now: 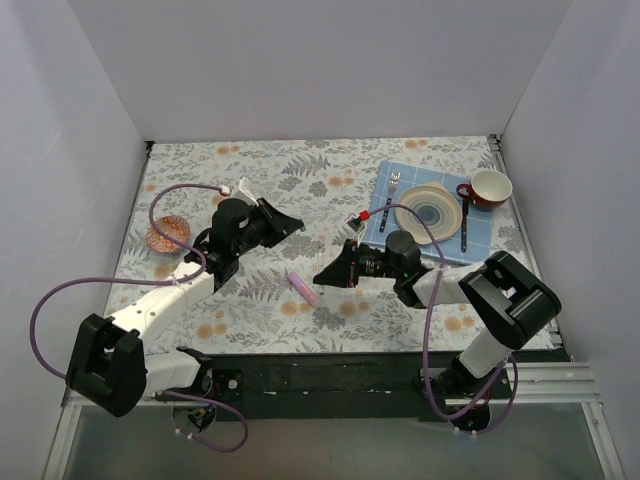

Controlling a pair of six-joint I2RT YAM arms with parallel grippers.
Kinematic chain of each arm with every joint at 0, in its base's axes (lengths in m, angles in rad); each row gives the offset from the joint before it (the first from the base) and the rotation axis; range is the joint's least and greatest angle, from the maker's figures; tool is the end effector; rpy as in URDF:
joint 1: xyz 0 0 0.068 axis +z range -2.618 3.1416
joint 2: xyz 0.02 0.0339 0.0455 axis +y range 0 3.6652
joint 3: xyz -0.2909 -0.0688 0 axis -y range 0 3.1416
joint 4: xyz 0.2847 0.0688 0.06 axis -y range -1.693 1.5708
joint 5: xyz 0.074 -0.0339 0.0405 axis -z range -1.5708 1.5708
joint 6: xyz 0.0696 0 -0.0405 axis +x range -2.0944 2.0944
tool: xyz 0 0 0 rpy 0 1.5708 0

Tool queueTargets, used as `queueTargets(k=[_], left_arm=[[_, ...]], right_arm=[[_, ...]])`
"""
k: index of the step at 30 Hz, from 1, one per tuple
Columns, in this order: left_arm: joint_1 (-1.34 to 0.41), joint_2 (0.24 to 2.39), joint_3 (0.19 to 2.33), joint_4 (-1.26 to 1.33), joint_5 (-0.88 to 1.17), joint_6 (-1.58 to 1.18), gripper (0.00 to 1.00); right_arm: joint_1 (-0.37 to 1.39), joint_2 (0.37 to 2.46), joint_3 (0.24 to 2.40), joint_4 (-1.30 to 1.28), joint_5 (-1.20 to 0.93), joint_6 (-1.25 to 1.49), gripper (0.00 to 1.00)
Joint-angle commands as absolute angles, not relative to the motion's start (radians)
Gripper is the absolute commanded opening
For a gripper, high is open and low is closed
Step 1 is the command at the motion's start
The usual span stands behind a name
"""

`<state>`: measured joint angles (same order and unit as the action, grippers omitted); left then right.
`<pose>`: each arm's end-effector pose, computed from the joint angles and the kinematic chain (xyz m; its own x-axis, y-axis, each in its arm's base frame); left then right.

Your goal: Insert the pens into the pen caps

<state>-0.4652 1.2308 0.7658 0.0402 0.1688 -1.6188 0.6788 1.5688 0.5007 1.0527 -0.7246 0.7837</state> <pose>0.2935 -0.1604 0.2549 -0.5607 -0.8203 0.1129 -0.3957 0.1457 -0.9067 0.2320 0.2464 0.1819 -0.7045 0.1108 -0.7010 -0.6899 0.1249 0.7131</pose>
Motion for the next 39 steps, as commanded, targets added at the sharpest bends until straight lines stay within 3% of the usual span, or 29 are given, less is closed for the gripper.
queueTargets(k=[1,18,39], left_arm=[[-0.471,1.163,0.723,0.199,0.247,-1.589,0.00],[-0.482,1.117,0.661,0.262,0.341,-1.526,0.00],[-0.497,1.118,0.640,0.284,0.305,-1.470,0.00]], right_arm=[[0.687,1.653,0.560,1.201,-0.756,0.867,0.01],[0.709,1.730,0.649,1.209,-0.746,0.894,0.01],[0.721,1.709,0.627,1.186,-0.735,0.887,0.01]])
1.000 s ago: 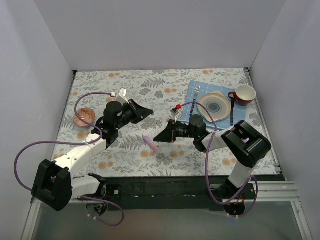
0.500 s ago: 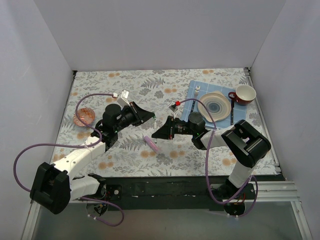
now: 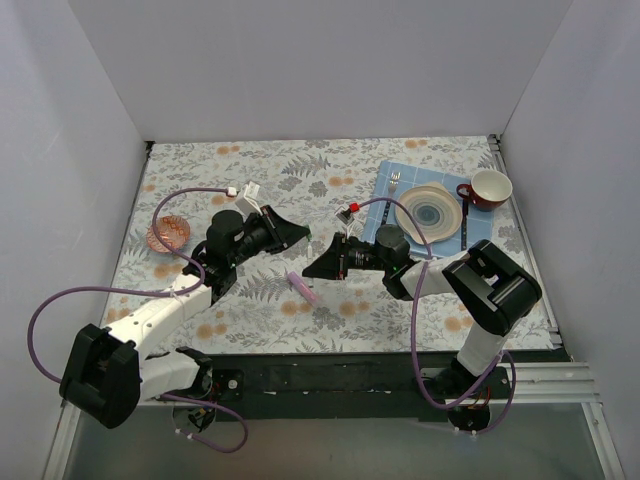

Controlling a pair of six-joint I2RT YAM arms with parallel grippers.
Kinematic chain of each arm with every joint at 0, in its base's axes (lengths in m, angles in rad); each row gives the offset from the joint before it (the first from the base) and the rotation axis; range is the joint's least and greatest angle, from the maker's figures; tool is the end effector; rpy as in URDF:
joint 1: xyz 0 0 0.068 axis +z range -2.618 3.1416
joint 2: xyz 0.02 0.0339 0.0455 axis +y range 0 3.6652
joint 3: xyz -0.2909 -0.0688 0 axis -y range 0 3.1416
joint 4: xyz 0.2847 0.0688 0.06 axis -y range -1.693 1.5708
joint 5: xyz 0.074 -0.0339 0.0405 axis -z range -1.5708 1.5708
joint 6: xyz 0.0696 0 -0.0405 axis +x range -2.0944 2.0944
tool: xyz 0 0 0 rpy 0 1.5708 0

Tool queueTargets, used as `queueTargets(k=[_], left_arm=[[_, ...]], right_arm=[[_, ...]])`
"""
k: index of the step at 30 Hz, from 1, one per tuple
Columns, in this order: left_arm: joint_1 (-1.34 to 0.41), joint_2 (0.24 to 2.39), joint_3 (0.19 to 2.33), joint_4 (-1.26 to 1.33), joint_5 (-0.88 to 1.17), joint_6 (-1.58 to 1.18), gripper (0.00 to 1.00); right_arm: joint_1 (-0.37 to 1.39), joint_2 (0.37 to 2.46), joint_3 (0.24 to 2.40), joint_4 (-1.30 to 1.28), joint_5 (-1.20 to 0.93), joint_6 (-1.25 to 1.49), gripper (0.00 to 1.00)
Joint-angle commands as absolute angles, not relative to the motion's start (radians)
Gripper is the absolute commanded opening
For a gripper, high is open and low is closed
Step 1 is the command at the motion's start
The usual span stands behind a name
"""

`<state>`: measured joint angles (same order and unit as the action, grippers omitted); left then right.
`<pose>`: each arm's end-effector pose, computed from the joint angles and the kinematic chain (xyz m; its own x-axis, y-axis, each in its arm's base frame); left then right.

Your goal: Insert the pens into the pen caps

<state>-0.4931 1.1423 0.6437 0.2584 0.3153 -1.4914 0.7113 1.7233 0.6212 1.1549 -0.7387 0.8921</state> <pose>0.2664 -0.1676 0.2613 -0.7297 -0.6837 -0.0035 -0.1522 0.1674 -0.9741 0.2509 0.2781 0.1808 -0.7471 0.1159 -0.6546 -0.6539 0.0492 0.7550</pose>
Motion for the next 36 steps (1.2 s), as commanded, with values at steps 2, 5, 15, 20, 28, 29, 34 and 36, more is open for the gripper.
queueTargets(k=[2,5,15,20,28,29,34,36], left_arm=[[-0.497,1.117,0.635,0.287,0.319,-1.463,0.00],[-0.500,1.108,0.627,0.287,0.324,-1.445,0.00],[-0.523,1.078,0.623,0.250,0.284,-1.391,0.00],[-0.532,1.091,0.624,0.250,0.281,-1.381,0.00],[-0.541,1.100,0.627,0.238,0.269,-1.374,0.00],[-0.540,1.098,0.629,0.233,0.264,-1.376,0.00],[-0.540,1.095,0.649,0.181,0.177,-1.365,0.01],[-0.540,1.118,0.692,0.111,0.096,-1.344,0.08]], right_arm=[[0.719,1.707,0.630,1.180,-0.735,0.882,0.01],[0.721,1.697,0.638,1.160,-0.732,0.873,0.01],[0.721,1.657,0.641,1.071,-0.709,0.816,0.01],[0.719,1.641,0.638,1.057,-0.706,0.804,0.01],[0.718,1.618,0.657,0.935,-0.675,0.741,0.01],[0.718,1.617,0.655,0.925,-0.669,0.739,0.01],[0.718,1.536,0.566,0.853,-0.556,0.717,0.01],[0.719,1.490,0.534,0.744,-0.458,0.681,0.01]])
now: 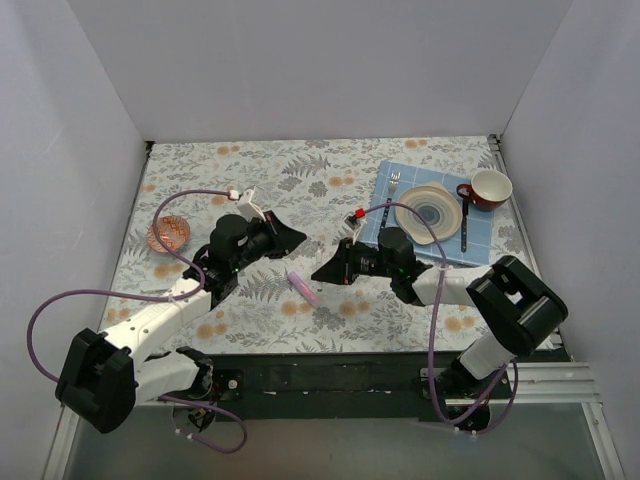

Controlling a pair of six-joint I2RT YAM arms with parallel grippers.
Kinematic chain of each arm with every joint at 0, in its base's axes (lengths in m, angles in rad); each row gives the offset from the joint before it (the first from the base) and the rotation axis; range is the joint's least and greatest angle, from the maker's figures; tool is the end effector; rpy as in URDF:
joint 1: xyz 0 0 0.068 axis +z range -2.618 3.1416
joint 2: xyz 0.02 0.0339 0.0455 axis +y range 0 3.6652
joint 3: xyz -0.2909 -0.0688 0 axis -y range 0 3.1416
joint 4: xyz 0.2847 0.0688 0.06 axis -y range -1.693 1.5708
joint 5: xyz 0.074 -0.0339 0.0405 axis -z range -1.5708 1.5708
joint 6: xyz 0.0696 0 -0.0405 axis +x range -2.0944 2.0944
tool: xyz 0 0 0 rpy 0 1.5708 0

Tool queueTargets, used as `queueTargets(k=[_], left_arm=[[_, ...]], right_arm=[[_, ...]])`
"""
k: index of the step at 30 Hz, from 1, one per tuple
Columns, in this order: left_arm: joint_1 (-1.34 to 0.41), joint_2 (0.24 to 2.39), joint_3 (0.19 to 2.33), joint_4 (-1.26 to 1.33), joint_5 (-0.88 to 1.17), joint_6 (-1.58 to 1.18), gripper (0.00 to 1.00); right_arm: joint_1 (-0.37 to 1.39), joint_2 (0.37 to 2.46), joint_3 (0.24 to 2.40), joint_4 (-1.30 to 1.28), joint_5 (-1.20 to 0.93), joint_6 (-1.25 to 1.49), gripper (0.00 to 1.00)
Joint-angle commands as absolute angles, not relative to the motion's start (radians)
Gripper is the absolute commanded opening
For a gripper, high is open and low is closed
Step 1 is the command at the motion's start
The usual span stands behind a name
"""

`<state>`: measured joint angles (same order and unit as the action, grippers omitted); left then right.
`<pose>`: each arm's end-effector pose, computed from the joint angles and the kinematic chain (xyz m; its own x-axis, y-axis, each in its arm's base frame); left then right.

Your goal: Insert the pens into the pen caps

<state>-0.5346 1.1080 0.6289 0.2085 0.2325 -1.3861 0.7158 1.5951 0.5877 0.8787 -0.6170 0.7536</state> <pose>0.2560 -0.1702 0.2579 -0.7174 -0.6869 -0.1164 -0.1000 0.2669 -0.9585 0.2449 0.2663 0.1789 -0.7331 0.1020 -0.6724 -0.6398 0.2318 0.7328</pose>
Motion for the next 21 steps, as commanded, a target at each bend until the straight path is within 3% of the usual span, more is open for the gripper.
queueTargets(k=[1,6,14,21], left_arm=[[-0.540,1.130,0.705,0.089,0.084,-1.324,0.16],[-0.540,1.224,0.778,-0.032,0.139,-1.129,0.35],[-0.580,1.244,0.810,-0.127,0.271,-1.049,0.39],[-0.762,1.233,0.883,-0.291,0.123,-1.084,0.38]], right_arm=[[0.719,1.442,0.523,0.708,-0.425,0.657,0.01],[0.718,1.301,0.474,0.484,-0.229,0.601,0.01],[0.716,1.109,0.480,0.226,0.042,0.574,0.01],[0.670,1.000,0.486,0.112,0.100,0.575,0.01]])
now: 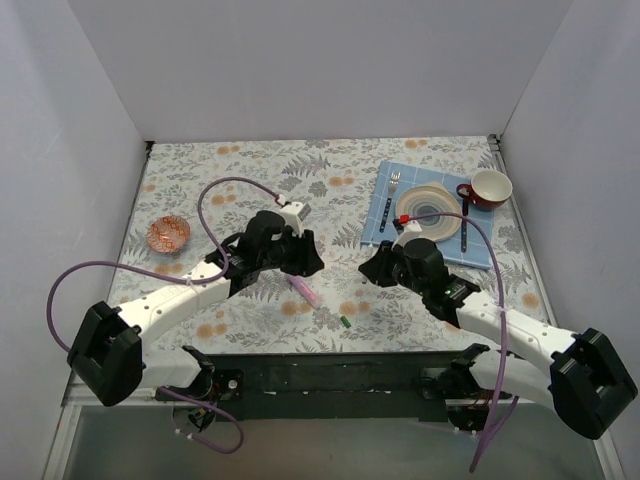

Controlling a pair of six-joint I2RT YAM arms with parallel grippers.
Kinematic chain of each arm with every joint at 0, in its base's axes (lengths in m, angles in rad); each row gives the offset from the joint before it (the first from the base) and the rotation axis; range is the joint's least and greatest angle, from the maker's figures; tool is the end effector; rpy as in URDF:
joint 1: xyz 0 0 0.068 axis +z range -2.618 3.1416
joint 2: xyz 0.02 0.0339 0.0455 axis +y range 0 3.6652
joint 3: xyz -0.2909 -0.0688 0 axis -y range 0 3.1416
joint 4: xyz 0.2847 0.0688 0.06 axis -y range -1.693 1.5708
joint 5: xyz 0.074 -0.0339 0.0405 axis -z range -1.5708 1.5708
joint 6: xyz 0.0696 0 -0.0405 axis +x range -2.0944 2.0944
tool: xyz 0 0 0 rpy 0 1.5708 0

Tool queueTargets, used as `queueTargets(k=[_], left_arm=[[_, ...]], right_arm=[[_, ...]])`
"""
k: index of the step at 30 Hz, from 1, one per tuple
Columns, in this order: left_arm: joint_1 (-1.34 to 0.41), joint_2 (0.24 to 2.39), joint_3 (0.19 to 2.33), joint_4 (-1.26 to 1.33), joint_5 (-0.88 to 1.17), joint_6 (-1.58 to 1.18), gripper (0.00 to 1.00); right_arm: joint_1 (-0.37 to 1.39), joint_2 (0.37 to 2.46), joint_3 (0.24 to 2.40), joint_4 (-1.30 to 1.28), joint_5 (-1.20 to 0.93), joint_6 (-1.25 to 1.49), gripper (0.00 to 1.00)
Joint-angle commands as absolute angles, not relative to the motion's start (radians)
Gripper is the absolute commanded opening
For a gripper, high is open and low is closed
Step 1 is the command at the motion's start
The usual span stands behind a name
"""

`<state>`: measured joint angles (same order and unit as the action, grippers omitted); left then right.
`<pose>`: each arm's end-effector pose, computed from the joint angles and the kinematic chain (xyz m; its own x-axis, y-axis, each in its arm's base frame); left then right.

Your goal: Insert the pens into the pen caps

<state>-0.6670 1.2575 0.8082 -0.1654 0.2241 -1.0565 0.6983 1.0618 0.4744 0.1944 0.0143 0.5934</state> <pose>0.2487 -0.2155 0.2388 -0.8722 -0.3936 -0.2903 -0.0276 0.6322 -0.7743 0.2160 0.1800 0.2047 -0.5970 0.2289 -0.7689 -0.3605 0.7796 0.5120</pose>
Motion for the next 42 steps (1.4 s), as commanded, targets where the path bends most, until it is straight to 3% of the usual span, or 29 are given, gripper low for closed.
queueTargets(k=[1,7,10,13,15,18,25,36,42], left_arm=[[-0.773,1.236,0.899,-0.316,0.082,-1.138,0.36],[-0.810,1.203,0.836,-0.426,0.029,-1.868,0.36],[-0.848,1.244,0.839,-0.440,0.058,-2.006,0.26],[-0.925,1.392,1.038,-0.711,-0.085,-2.201,0.21],[-0.991,1.501,1.165,-0.967,-0.145,-2.284,0.31],[-1.031,1.681,1.351,-1.091,-0.134,-2.319,0.46],[-1.045,1.752,1.287,-0.922,-0.051,-2.396,0.38],[-1.046,1.808,1.282,-0.890,-0.074,-2.415,0.46],[-1.049,1.867,1.305,-0.874,-0.051,-2.404,0.46]], right_arm=[[0.666,0.979,0.495,0.089,0.109,0.575,0.01],[0.657,0.881,0.531,0.008,0.132,0.571,0.01],[0.655,0.830,0.528,0.002,0.129,0.580,0.01],[0.655,0.770,0.528,-0.060,0.146,0.580,0.01],[0.657,0.733,0.519,-0.075,0.163,0.581,0.01],[0.655,0.667,0.509,-0.097,0.186,0.581,0.01],[0.653,0.591,0.506,-0.133,0.186,0.574,0.01],[0.655,0.523,0.476,-0.144,0.192,0.554,0.01],[0.653,0.523,0.474,-0.138,0.198,0.549,0.01]])
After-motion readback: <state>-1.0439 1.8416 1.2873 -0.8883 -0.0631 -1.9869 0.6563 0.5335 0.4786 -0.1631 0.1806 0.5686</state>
